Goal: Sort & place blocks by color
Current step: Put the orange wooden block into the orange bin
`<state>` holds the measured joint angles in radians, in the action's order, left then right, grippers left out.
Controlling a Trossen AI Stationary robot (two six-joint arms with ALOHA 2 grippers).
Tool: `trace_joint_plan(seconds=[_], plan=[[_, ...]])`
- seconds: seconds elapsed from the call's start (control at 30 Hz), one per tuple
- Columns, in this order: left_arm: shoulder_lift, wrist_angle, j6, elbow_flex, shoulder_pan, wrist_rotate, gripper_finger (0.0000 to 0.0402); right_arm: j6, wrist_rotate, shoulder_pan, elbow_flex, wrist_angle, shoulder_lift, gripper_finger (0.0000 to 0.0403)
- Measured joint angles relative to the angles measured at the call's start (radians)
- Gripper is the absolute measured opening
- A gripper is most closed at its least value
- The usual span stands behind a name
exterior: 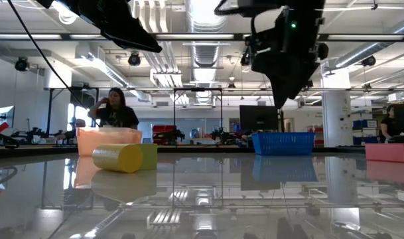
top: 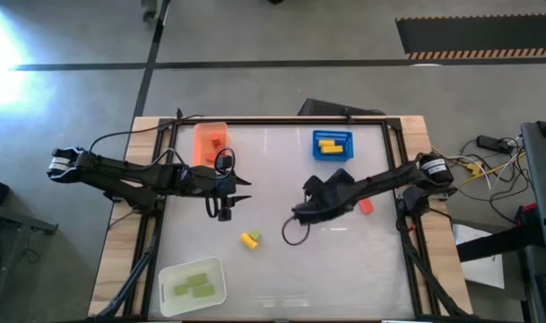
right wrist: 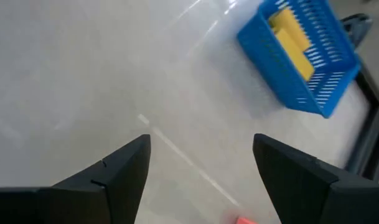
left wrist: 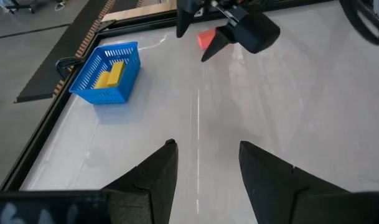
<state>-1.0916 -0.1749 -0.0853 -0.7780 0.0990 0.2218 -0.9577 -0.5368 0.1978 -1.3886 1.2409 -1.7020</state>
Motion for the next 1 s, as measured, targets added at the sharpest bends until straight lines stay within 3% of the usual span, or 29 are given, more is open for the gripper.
trace_joint_plan(seconds=[0.2,0.63,1.0], plan=[[-0.001,0.0,0.001,0.0,0.0,0.0,0.0154,-0.099,-0.023,0.034,0.1,0.01,0.0,0.0274],[-0.002,0.0,0.003,0.0,0.0,0.0,0.0154,-0.238,0.225,0.033,0.33,0.021,-0.001,0.0274],[-0.002,0.0,0.003,0.0,0.0,0.0,0.0154,-0.265,0.249,0.032,0.435,0.007,0.059,0.0274]])
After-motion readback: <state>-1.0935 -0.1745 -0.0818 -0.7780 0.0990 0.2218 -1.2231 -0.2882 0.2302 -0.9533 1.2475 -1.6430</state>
